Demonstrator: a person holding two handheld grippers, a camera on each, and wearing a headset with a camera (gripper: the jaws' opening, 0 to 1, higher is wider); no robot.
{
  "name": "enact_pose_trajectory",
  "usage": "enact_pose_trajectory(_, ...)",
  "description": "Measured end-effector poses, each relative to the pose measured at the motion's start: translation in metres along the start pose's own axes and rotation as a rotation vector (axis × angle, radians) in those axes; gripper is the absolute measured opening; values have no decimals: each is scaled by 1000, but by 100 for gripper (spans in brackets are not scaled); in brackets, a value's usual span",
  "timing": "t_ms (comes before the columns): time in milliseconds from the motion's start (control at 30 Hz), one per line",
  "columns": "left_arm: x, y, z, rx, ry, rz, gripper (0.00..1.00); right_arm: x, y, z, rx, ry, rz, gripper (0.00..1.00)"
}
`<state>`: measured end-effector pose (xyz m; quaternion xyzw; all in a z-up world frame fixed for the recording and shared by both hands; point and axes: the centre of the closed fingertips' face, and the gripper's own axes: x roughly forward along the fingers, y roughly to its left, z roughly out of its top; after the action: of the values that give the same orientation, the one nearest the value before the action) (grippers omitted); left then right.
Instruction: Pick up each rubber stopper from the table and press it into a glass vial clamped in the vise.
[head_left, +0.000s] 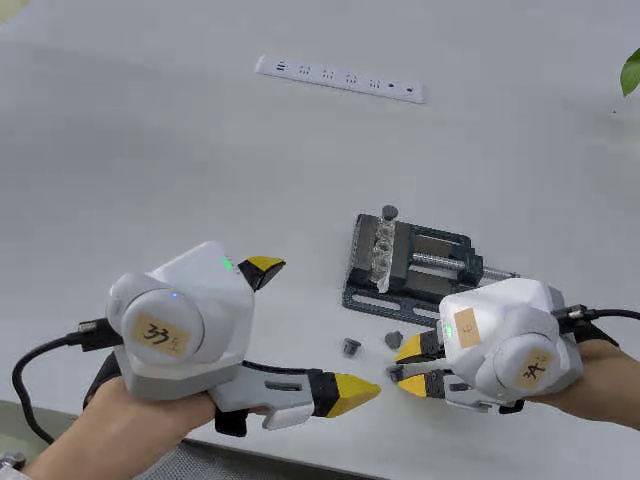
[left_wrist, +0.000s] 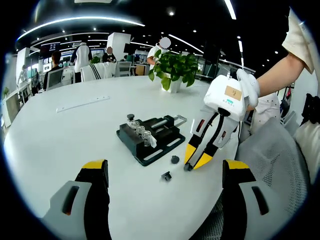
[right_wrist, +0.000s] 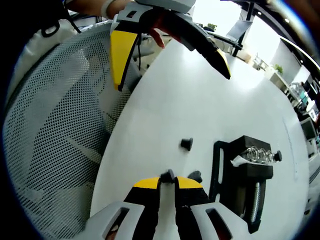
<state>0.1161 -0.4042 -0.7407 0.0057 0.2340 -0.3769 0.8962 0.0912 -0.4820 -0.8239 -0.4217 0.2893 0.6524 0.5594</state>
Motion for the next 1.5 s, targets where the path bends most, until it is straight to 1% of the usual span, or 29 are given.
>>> enact_pose_trajectory(33, 0, 1, -1, -1, -1, 1, 94, 0, 1, 1, 1, -3, 4, 6)
enact_pose_trajectory(233, 0, 1, -1, 0, 3, 1, 94, 1, 0, 1, -3, -4, -5, 6)
enact_pose_trajectory(367, 1, 1, -1, -10, 2, 0, 94, 0, 0, 1, 24, -13, -14, 5)
enact_pose_trajectory(467, 1, 0, -1, -9, 11, -3, 94, -1, -1, 3, 49, -29, -19, 5)
enact_pose_trajectory(500, 1, -1, -1, -10, 11, -4, 94, -2, -2, 4, 58, -34, -26, 5)
enact_pose_trajectory(567, 2, -2, -2, -21, 13, -14, 94, -8, -8, 9, 79, -61, -54, 5)
enact_pose_trajectory(667, 4, -4, 0, -34, 19, -28, 93, -22, -20, 18, 91, -104, -115, 5)
enact_pose_trajectory(767, 6, -9, 6, -108, 19, -59, 90, -39, -32, 27, 63, -130, -183, 5)
enact_pose_trajectory(800, 7, -7, 8, -132, 15, -62, 88, -47, -36, 31, 52, -139, -211, 5)
enact_pose_trajectory(833, 8, -6, 9, -147, 12, -66, 87, -52, -38, 33, 47, -144, -222, 5)
enact_pose_trajectory(867, 8, -9, 15, -177, 6, -80, 86, -59, -41, 36, 38, -153, -247, 5)
enact_pose_trajectory(900, 9, -12, 21, -194, 5, -86, 84, -64, -41, 37, 30, -154, -249, 5)
enact_pose_trajectory(933, 9, -12, 24, -205, 2, -93, 83, -68, -42, 38, 17, -151, -260, 5)
enact_pose_trajectory(967, 11, -12, 29, -224, -9, -103, 82, -75, -47, 39, -14, -144, -302, 5)
enact_pose_trajectory(1000, 12, -12, 33, -236, -15, -113, 81, -79, -46, 40, -20, -146, -305, 5)
enact_pose_trajectory(1033, 13, -10, 38, -262, -21, -122, 80, -85, -47, 42, -26, -151, -321, 5)
enact_pose_trajectory(1067, 14, -9, 41, -266, -25, -134, 79, -89, -49, 43, -38, -156, -343, 5)
enact_pose_trajectory(1100, 16, -8, 44, -277, -30, -144, 78, -92, -48, 44, -40, -157, -344, 5)
enact_pose_trajectory(1167, 18, -11, 52, -295, -35, -177, 74, -102, -51, 49, -69, -169, -390, 5)
enact_pose_trajectory(1200, 20, -15, 59, -339, -50, -208, 71, -106, -50, 49, -78, -165, -402, 5)
enact_pose_trajectory(1233, 20, -17, 63, -352, -60, -228, 69, -111, -52, 51, -98, -163, -430, 5)
enact_pose_trajectory(1267, 21, -18, 67, -369, -71, -242, 65, -114, -52, 53, -109, -162, -442, 5)
enact_pose_trajectory(1300, 22, -19, 71, -397, -79, -259, 61, -119, -53, 55, -125, -166, -468, 5)
enact_pose_trajectory(1333, 23, -20, 73, -409, -86, -275, 59, -123, -53, 57, -128, -171, -483, 4)
enact_pose_trajectory(1367, 24, -20, 76, -441, -94, -288, 58, -127, -53, 60, -125, -182, -491, 4)
enact_pose_trajectory(1433, 25, -22, 79, -461, -100, -316, 54, -135, -55, 65, -137, -191, -527, 4)
enact_pose_trajectory(1467, 25, -27, 82, -463, -104, -345, 53, -138, -55, 67, -130, -196, -527, 4)
enact_pose_trajectory(1500, 25, -28, 83, -472, -106, -354, 49, -141, -55, 69, -127, -205, -536, 4)
